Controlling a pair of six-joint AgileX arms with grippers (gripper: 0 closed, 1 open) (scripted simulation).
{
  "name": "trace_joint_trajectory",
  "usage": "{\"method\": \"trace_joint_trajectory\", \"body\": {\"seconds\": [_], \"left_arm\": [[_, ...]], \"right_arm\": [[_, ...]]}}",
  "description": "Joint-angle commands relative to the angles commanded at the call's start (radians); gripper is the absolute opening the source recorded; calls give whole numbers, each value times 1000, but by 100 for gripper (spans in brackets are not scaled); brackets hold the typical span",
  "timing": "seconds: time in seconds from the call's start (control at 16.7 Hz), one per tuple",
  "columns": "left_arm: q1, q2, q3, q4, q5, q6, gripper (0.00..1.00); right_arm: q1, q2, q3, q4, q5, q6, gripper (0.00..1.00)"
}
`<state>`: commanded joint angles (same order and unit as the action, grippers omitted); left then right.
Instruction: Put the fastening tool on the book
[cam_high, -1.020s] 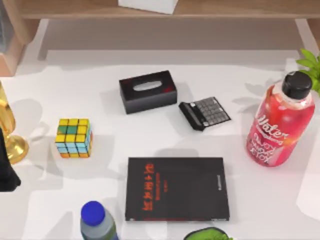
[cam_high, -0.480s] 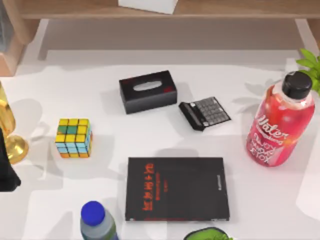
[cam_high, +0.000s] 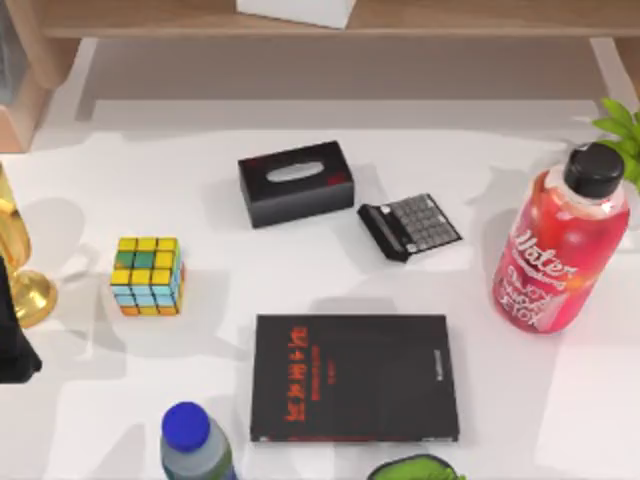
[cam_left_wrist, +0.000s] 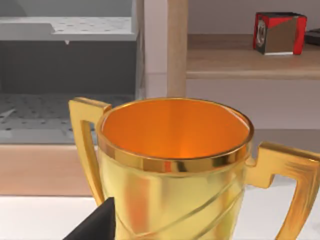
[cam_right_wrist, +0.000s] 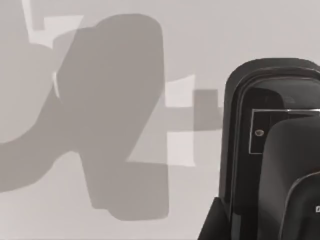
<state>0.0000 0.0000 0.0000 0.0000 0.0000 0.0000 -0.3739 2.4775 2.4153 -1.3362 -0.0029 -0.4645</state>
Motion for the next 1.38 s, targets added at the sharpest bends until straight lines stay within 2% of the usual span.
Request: {"method": "trace_joint_trajectory", "body": {"seconds": [0.42, 0.84, 1.08, 1.38], "left_arm": [[0, 0, 0, 0, 0, 0, 100], [0, 0, 0, 0, 0, 0, 100], [0, 0, 0, 0, 0, 0, 100], [0, 0, 0, 0, 0, 0, 100]], "right_arm": [[173, -343, -82, -54, 95, 429, 0], [486, -610, -234, -31, 148, 873, 0], [693, -663, -356, 34, 145, 1058, 0], [950, -614, -548, 140, 116, 1207, 0]]}}
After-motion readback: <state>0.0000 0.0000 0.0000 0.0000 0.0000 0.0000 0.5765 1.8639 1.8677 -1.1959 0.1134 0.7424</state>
